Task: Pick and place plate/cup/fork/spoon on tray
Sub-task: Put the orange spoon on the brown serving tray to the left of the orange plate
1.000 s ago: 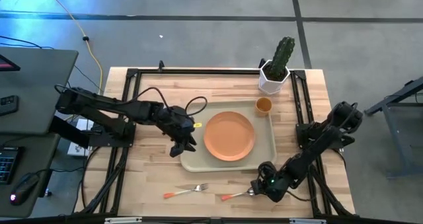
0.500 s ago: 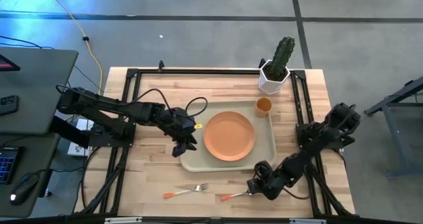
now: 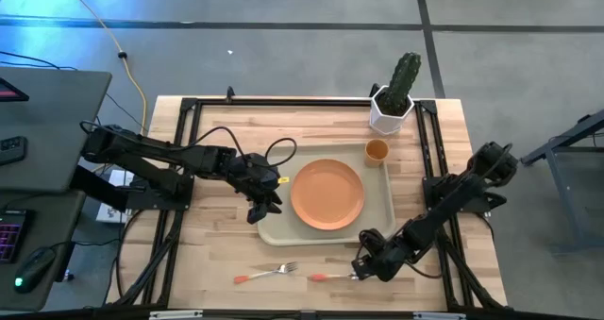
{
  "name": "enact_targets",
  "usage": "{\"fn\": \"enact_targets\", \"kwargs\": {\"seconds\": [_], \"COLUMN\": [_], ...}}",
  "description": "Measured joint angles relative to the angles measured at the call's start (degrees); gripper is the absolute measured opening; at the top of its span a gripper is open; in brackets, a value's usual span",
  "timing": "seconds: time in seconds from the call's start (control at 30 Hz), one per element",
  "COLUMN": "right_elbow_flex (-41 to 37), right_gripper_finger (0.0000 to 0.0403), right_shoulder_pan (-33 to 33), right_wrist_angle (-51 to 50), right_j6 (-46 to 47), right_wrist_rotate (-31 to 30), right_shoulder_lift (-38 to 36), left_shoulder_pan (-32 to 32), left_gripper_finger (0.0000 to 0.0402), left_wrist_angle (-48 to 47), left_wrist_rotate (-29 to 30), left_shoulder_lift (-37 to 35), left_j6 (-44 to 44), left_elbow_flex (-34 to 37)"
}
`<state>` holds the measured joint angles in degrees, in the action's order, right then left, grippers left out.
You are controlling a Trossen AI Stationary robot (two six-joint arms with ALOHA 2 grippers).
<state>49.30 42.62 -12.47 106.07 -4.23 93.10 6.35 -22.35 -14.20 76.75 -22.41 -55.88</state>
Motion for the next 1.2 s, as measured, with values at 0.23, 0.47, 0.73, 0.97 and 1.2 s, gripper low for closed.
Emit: {"fn": "enact_targets", "kwargs": {"seconds": [0.23, 0.47, 0.73, 0.97, 1.2], "right_elbow_flex": [10.12, 21.46, 32.23, 35.89, 36.74], "right_gripper_finger": [0.0000, 0.0000, 0.0000, 0.0000, 0.0000], "right_shoulder_pan": [-5.06, -13.54, -23.91, -29.93, -34.02], "right_wrist_angle": [-14.33, -26.97, -41.18, -42.13, -41.49], "right_j6": [-11.46, -32.24, -55.34, -72.01, -81.71], "right_wrist_rotate": [5.55, 6.28, 6.78, 9.01, 10.82], "right_shoulder_lift": [-2.17, -2.17, -2.21, -2.23, -2.23], "left_shoulder_pan": [-0.03, -0.48, -0.46, 0.85, 1.33], "left_gripper_finger": [0.0140, 0.0140, 0.0140, 0.0140, 0.0140], "left_wrist_angle": [6.06, 14.33, 15.11, 15.90, 19.59], "left_wrist_rotate": [9.83, 4.71, 4.24, 4.24, 4.26], "left_shoulder_lift": [0.00, -0.03, -0.04, 0.77, 4.36], "left_j6": [-2.67, -2.64, -1.50, -2.87, -7.01], "left_elbow_flex": [0.00, 0.00, 0.00, 0.00, 0.00]}}
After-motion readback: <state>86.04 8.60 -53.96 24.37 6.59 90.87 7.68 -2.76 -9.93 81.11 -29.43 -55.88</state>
